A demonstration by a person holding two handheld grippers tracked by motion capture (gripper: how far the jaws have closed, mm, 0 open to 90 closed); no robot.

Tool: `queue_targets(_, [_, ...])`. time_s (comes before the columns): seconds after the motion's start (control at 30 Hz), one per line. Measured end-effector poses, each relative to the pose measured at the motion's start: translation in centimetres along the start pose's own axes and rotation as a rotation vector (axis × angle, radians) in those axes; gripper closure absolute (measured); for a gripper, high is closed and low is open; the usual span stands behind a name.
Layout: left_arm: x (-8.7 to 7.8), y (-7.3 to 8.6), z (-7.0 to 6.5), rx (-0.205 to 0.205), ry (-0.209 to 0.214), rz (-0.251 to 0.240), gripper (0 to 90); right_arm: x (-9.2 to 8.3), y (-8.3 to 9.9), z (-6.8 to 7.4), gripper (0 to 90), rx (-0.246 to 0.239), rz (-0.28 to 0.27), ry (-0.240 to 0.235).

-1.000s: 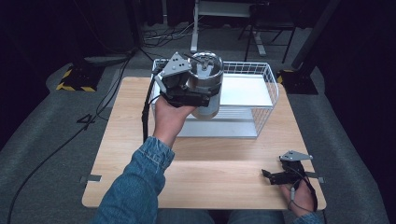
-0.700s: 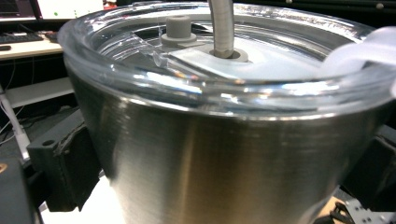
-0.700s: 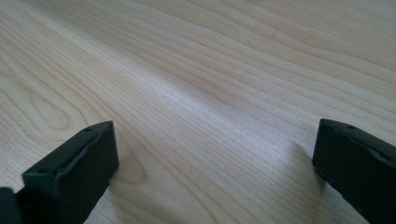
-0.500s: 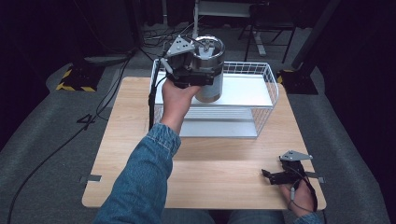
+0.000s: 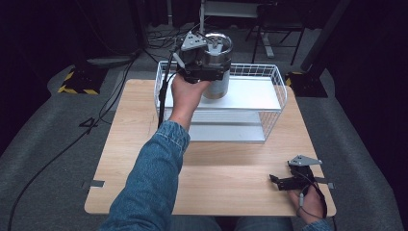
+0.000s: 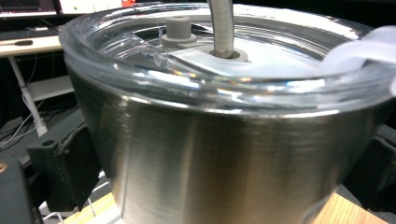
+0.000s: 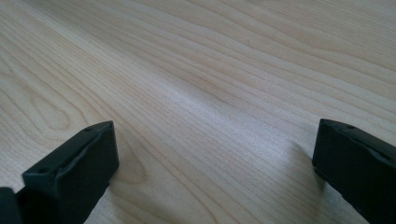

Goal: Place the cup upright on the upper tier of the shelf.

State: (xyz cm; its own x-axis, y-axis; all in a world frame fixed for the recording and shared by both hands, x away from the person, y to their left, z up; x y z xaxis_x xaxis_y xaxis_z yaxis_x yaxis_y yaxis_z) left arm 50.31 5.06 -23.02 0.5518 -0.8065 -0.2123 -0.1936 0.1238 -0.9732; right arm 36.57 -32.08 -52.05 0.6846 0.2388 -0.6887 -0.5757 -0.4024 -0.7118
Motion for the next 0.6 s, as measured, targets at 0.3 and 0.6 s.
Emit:
queue_targets(0.3, [1.3, 0.4, 0.5, -0.005, -0.011, 0.025, 3.3, 0.0, 0.0, 0.0, 0.4, -0.005, -0.003, -0.002])
queue_targets(0.6, [2.4, 0.7, 0.0, 0.009, -0.025, 0.042, 3.3, 0.0, 0.0, 0.0, 0.4, -0.005, -0.003, -0.002])
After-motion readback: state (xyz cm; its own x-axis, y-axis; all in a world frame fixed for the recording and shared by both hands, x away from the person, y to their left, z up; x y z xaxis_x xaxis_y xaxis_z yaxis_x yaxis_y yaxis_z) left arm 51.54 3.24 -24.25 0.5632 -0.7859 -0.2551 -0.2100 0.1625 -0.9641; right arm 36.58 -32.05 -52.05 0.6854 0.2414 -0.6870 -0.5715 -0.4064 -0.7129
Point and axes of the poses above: each handheld gripper's, and its own axes: x roughly forward along the jaws, y roughly out of its underside, z roughly to its left, the point moved 2 cm from there along x, roughly forward along the jaws, and after that the axes turned 11 degrees about y, right-handed, at the moved point
